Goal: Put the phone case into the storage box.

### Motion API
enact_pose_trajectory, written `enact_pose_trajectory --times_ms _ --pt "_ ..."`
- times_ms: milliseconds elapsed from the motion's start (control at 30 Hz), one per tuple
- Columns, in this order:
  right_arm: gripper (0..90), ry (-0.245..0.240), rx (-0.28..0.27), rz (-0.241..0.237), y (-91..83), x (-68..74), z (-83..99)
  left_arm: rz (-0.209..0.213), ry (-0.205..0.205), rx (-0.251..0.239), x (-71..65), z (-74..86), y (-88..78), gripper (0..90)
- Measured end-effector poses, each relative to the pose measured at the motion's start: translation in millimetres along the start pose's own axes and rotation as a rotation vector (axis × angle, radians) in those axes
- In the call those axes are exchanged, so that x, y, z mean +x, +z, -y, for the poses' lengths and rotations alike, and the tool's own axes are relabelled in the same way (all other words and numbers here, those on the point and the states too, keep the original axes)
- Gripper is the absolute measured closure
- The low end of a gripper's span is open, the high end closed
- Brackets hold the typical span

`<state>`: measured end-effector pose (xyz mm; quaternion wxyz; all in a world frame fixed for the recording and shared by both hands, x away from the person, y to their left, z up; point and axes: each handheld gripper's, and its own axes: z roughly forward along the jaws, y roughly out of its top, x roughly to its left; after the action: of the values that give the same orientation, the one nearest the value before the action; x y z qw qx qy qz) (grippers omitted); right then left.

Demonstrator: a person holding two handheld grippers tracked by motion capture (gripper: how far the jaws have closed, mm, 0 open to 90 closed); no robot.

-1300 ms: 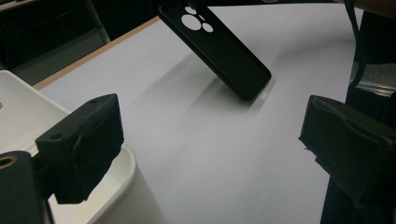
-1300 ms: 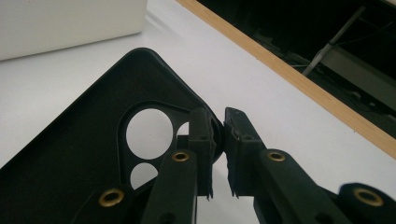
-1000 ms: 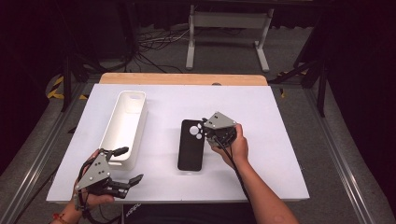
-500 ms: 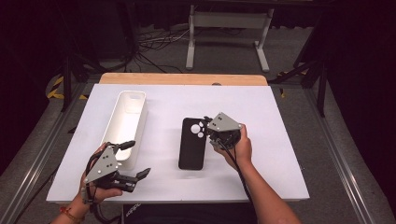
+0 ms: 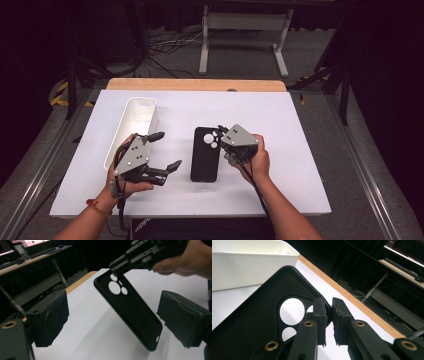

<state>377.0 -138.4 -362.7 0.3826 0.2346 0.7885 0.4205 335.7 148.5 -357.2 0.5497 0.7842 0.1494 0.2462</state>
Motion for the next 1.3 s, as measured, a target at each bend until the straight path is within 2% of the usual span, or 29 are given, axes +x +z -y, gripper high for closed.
enact_pose_trajectory --times_ms 100,233,300,433,567,633,700,733,800,900,1000,1133,1167,1300 --pt "82.3 0.002 -0.005 0.001 0.1 1.8 0.2 0.032 -0.009 0.008 3.9 -2.4 9.7 15.2" --pt "82.3 -0.011 -0.017 0.004 -1.6 4.9 -1.7 0.023 -0.029 0.026 9.5 -2.8 22.6 17.9" --pt "82.3 -0.018 -0.019 0.002 -2.1 6.5 -2.7 0.012 -0.023 0.045 11.2 -3.0 28.6 18.8" --pt "82.3 -0.044 -0.026 0.017 -2.4 11.2 -4.3 0.021 0.010 0.115 15.2 -5.5 40.3 27.3" --pt "82.2 -0.055 -0.032 0.017 -2.5 13.9 -4.8 0.043 -0.025 0.127 20.0 -6.1 49.9 34.0" --pt "82.2 -0.062 -0.037 0.024 -2.8 15.1 -5.2 0.045 -0.027 0.140 21.3 -5.5 53.9 38.4" --pt "82.2 -0.074 -0.047 0.028 -3.9 16.1 -6.1 0.041 -0.041 0.137 23.5 -4.9 57.2 42.0" --pt "82.2 -0.084 -0.058 0.037 -5.1 17.4 -6.7 0.057 -0.052 0.139 24.1 -5.0 57.7 46.1" --pt "82.2 -0.107 -0.071 0.047 -7.0 19.4 -7.7 0.044 -0.045 0.136 24.9 -5.2 59.0 50.0" --pt "82.2 -0.142 -0.086 0.069 -9.8 22.5 -9.5 0.042 -0.057 0.137 26.6 -5.9 60.9 56.1" --pt "82.1 -0.153 -0.089 0.074 -10.4 23.6 -9.9 0.046 -0.056 0.134 27.6 -6.6 61.3 59.4" --pt "82.0 -0.172 -0.083 0.076 -9.3 24.8 -10.0 0.068 -0.089 0.124 28.3 -6.3 62.3 67.9" --pt "82.0 -0.174 -0.086 0.075 -8.9 24.8 -9.8 0.068 -0.082 0.124 30.4 -6.2 62.0 70.9" --pt "82.0 -0.190 -0.084 0.068 -8.0 27.0 -9.2 0.051 -0.116 0.124 34.5 -4.3 60.4 77.2"
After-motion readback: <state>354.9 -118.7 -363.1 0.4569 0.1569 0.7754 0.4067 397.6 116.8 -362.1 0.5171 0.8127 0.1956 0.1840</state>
